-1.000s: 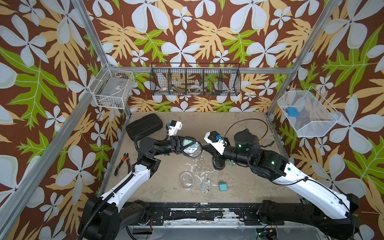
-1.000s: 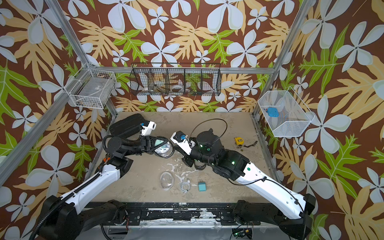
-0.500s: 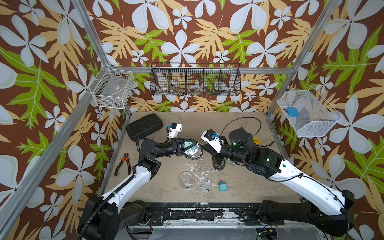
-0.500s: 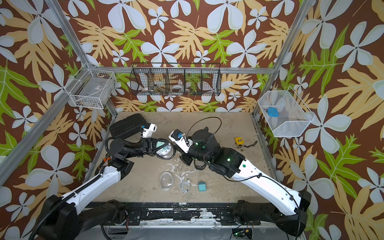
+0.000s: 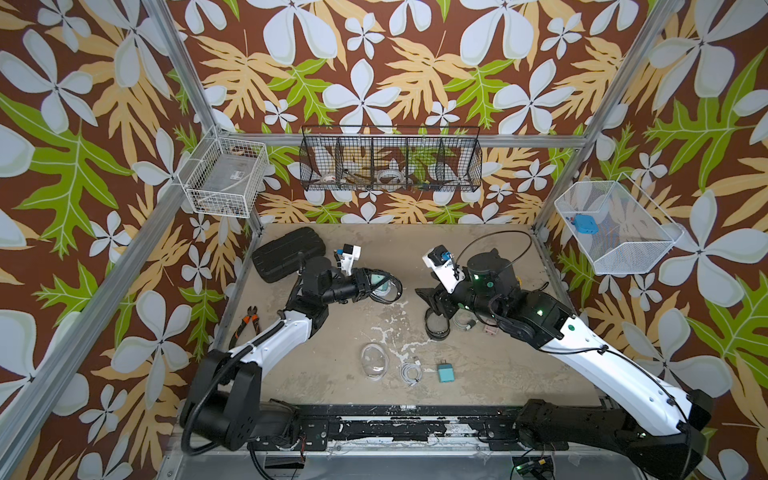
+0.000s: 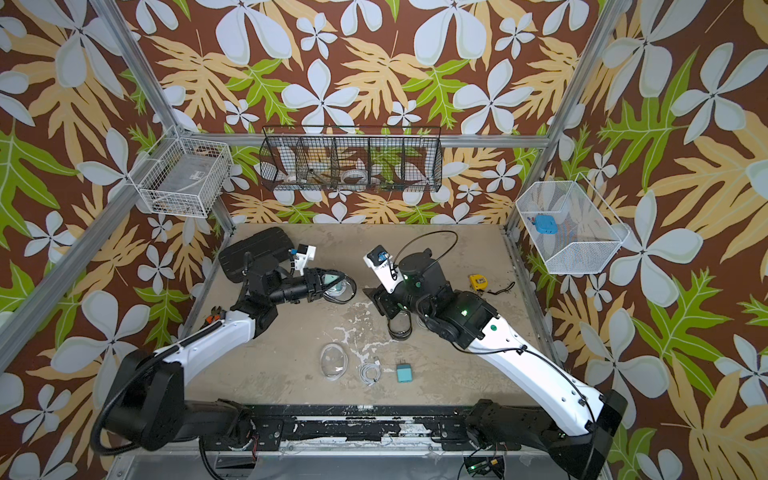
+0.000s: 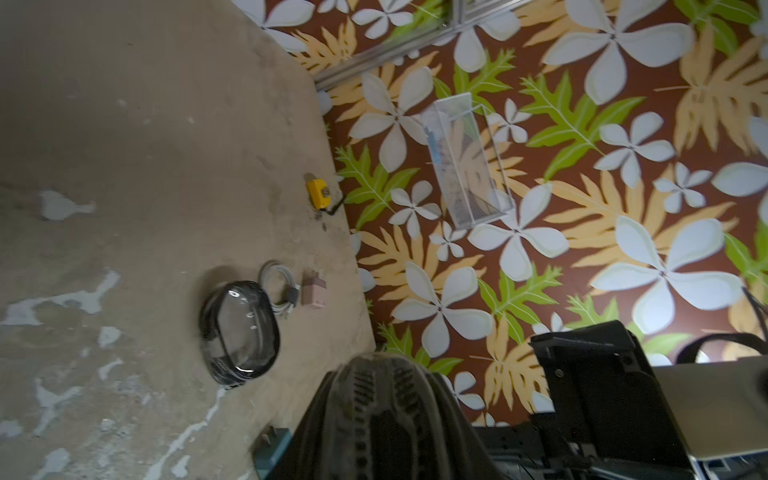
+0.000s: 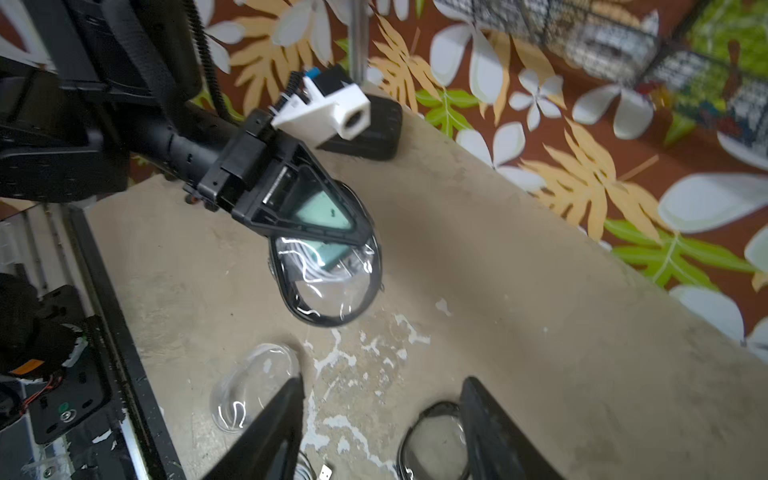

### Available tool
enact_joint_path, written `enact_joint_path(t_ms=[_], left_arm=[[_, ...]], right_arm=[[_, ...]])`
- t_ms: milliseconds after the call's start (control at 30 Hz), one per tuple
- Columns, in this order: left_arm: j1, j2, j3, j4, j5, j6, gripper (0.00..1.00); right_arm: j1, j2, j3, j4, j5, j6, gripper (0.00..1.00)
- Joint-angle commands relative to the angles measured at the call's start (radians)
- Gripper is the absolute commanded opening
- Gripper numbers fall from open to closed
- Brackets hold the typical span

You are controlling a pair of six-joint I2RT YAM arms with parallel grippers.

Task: Pack away charging kits
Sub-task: Place the storage bag at the center of the board.

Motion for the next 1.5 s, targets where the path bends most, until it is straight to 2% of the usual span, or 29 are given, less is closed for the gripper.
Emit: enact_joint_path(t_ms=[0,67,233,367,467,533,567,633,667,733,800,933,1033,1100,1200,1233,1367,1467], left_arm=[[-0.025,0.119,0.073,-0.090,-0.110,0.184,0.13],[-0.037,0.220,0.141,-0.157,-0.154,0.244,0.13],[-0.038,0.413,0.243,-0.215,-0.174,0.343,0.16],[-0.032,0.532,0.295,-0.285,-0.160,0.436,0.18],[-0.012,0.569,0.286,-0.266,-0.150,0.440,0.23],[-0.001,0.561,0.284,-0.308,-0.187,0.458,0.43],[0.000,0.545,0.282,-0.339,-0.221,0.476,0.56],[-0.005,0.495,0.292,-0.446,-0.339,0.525,0.90],[-0.012,0.472,0.303,-0.499,-0.399,0.547,1.00],[-0.053,0.427,0.354,-0.652,-0.591,0.592,1.00],[-0.124,0.406,0.407,-0.758,-0.710,0.604,1.00],[-0.325,0.415,0.504,-0.876,-0.823,0.511,0.98],[-0.450,0.492,0.631,-0.962,-0.894,0.429,0.95],[-0.508,0.540,0.709,-0.998,-0.944,0.388,0.94],[-0.554,0.616,0.825,-1.096,-1.028,0.333,0.93],[-0.554,0.634,0.836,-1.117,-1.037,0.316,0.88],[-0.558,0.612,0.766,-1.064,-1.090,0.311,0.82],[-0.585,0.505,0.711,-1.021,-1.051,0.329,0.81]], right_arm=[[-0.078,0.002,-0.029,-0.020,-0.106,0.096,0.67],[-0.106,-0.005,-0.057,0.006,-0.101,0.109,0.71],[-0.200,-0.007,-0.122,0.071,-0.161,0.152,0.71],[-0.275,-0.023,-0.176,0.109,-0.184,0.167,0.71],[-0.340,-0.043,-0.210,0.149,-0.227,0.202,0.71],[-0.360,-0.050,-0.213,0.158,-0.241,0.223,0.71],[-0.360,-0.055,-0.211,0.156,-0.238,0.225,0.71],[-0.360,-0.075,-0.214,0.147,-0.224,0.227,0.72],[-0.360,-0.089,-0.219,0.144,-0.215,0.226,0.72],[-0.365,-0.128,-0.242,0.140,-0.198,0.230,0.74],[-0.384,-0.170,-0.278,0.149,-0.199,0.252,0.74],[-0.505,-0.280,-0.403,0.186,-0.234,0.329,0.74],[-0.645,-0.373,-0.490,0.217,-0.320,0.395,0.74],[-0.685,-0.414,-0.516,0.209,-0.332,0.410,0.74],[-0.690,-0.444,-0.539,0.202,-0.332,0.411,0.74],[-0.691,-0.449,-0.547,0.202,-0.332,0.411,0.74],[-0.690,-0.458,-0.588,0.208,-0.351,0.417,0.73],[-0.691,-0.473,-0.606,0.205,-0.369,0.416,0.73]])
